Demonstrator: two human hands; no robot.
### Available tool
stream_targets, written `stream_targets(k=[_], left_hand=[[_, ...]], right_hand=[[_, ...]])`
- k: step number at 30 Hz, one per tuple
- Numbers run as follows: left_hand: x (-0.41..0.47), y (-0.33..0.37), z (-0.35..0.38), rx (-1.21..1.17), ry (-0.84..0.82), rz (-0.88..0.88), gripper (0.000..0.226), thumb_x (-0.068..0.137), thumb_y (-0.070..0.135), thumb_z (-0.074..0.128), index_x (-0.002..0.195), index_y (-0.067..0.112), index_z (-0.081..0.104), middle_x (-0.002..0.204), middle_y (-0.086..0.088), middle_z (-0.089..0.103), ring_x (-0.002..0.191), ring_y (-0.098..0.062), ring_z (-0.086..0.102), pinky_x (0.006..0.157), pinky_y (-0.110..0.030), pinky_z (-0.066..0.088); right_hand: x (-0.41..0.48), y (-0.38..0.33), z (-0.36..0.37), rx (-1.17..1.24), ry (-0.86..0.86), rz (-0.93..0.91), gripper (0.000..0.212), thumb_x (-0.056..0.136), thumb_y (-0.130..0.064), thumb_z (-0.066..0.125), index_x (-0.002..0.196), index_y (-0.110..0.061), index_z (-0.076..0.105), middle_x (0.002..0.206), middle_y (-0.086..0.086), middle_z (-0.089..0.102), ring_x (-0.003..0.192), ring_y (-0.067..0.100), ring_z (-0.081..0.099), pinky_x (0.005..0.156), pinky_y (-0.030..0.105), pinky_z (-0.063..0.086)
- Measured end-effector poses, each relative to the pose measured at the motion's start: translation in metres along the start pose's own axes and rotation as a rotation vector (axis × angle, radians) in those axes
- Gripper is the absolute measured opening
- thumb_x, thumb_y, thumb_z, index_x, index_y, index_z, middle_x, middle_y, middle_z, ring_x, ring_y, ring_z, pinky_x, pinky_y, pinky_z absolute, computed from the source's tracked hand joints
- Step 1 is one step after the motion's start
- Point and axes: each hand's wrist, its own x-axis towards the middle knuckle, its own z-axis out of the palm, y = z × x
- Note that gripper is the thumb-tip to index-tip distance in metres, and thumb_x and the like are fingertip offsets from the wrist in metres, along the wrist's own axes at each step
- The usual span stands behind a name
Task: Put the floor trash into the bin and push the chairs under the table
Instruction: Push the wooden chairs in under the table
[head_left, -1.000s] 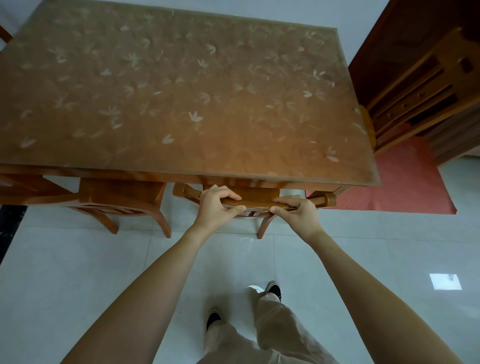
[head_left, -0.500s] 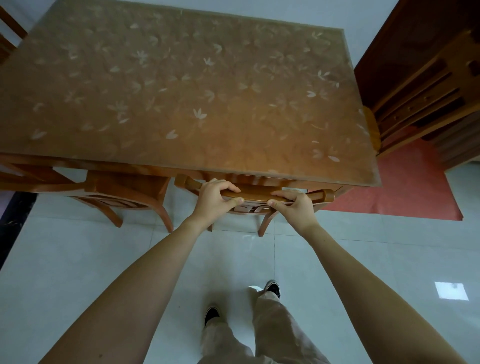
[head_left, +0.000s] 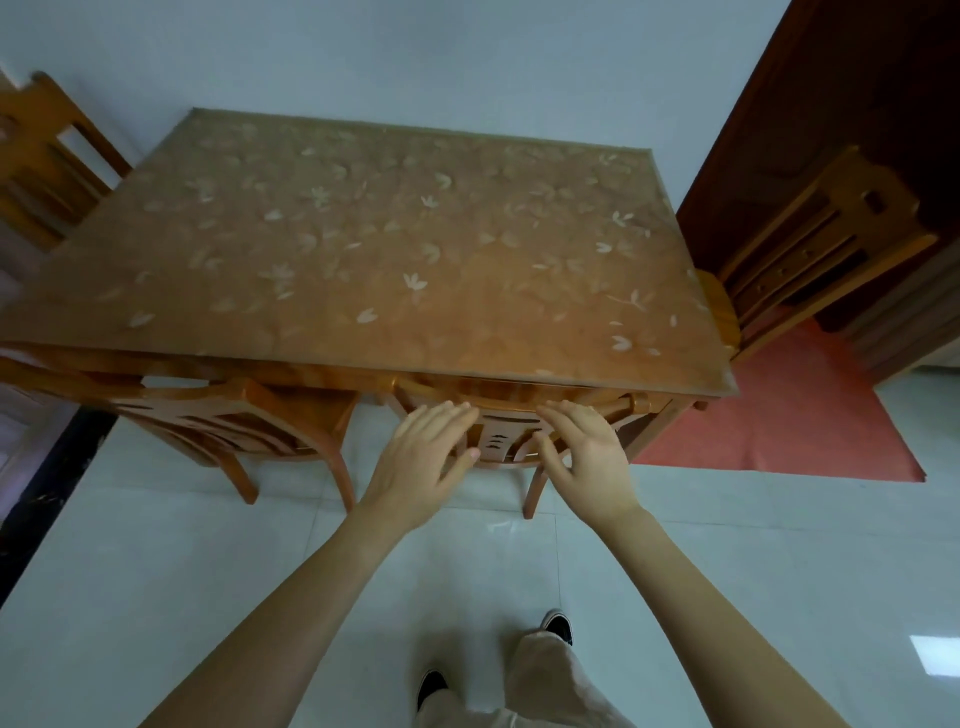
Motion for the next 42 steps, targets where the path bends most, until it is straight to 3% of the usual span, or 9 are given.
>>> stream_targets(k=[4, 9, 17, 22, 27, 31, 42], left_hand=[[-0.042, 0.014, -0.005, 0.129, -0.015, 0.045, 0.054, 0.099, 0.048, 0.030, 0.145, 0.021, 0.041, 0.150, 0.005, 0.041, 0.142, -0.014, 0.029, 0.120, -0.037, 0.013], [-0.092, 0.032, 0.011, 0.075, -0.105, -0.003, 0.058, 0.099, 0.053, 0.022, 0.148, 0.026, 0.036, 0.152, 0.008, 0.036, 0.145, -0.011, 0.022, 0.120, -0.032, 0.004], [-0.129, 0.062, 0.032, 0.086, -0.235, 0.048, 0.070, 0.095, 0.062, 0.003, 0.148, 0.028, 0.033, 0.153, 0.008, 0.035, 0.145, -0.012, 0.021, 0.121, -0.040, 0.011], [-0.108, 0.108, 0.041, 0.115, -0.208, 0.127, 0.066, 0.098, 0.059, 0.009, 0.145, 0.026, 0.040, 0.150, 0.006, 0.040, 0.144, -0.015, 0.025, 0.119, -0.044, 0.016], [-0.084, 0.178, 0.073, 0.163, -0.207, 0.234, 0.059, 0.099, 0.054, 0.017, 0.147, 0.027, 0.037, 0.153, 0.007, 0.037, 0.146, -0.014, 0.020, 0.120, -0.039, 0.004], [-0.075, 0.261, 0.115, 0.089, -0.232, 0.301, 0.058, 0.099, 0.055, 0.018, 0.148, 0.029, 0.034, 0.154, 0.007, 0.034, 0.146, -0.015, 0.018, 0.120, -0.043, 0.009], [-0.085, 0.444, 0.230, 0.027, -0.350, 0.578, 0.056, 0.099, 0.053, 0.024, 0.149, 0.031, 0.031, 0.156, 0.009, 0.030, 0.147, -0.013, 0.014, 0.120, -0.036, 0.002]], right_hand=[[-0.046, -0.020, -0.006, -0.104, 0.008, -0.015, 0.044, 0.098, -0.041, 0.043, 0.127, -0.013, 0.062, 0.127, 0.003, 0.063, 0.123, 0.023, 0.052, 0.107, 0.047, 0.038], [-0.119, -0.030, 0.000, -0.140, -0.077, 0.082, 0.048, 0.099, -0.044, 0.038, 0.133, -0.017, 0.057, 0.133, 0.002, 0.060, 0.128, 0.022, 0.050, 0.111, 0.046, 0.034], [-0.191, -0.024, -0.014, -0.141, -0.069, 0.259, 0.050, 0.098, -0.045, 0.034, 0.133, -0.018, 0.057, 0.136, 0.000, 0.058, 0.131, 0.020, 0.048, 0.115, 0.042, 0.030], [-0.210, -0.001, -0.044, -0.112, 0.018, 0.339, 0.049, 0.098, -0.044, 0.035, 0.134, -0.018, 0.056, 0.136, 0.000, 0.058, 0.130, 0.019, 0.048, 0.113, 0.046, 0.034], [-0.248, 0.041, -0.092, -0.106, 0.088, 0.392, 0.050, 0.097, -0.042, 0.036, 0.135, -0.017, 0.055, 0.135, 0.001, 0.058, 0.129, 0.020, 0.048, 0.112, 0.046, 0.033], [-0.297, 0.083, -0.143, -0.154, 0.139, 0.422, 0.049, 0.097, -0.041, 0.037, 0.134, -0.015, 0.056, 0.133, 0.002, 0.059, 0.127, 0.021, 0.051, 0.110, 0.047, 0.035], [-0.448, 0.176, -0.253, -0.233, 0.230, 0.675, 0.050, 0.098, -0.043, 0.035, 0.135, -0.017, 0.056, 0.133, 0.002, 0.060, 0.127, 0.023, 0.051, 0.107, 0.049, 0.039]])
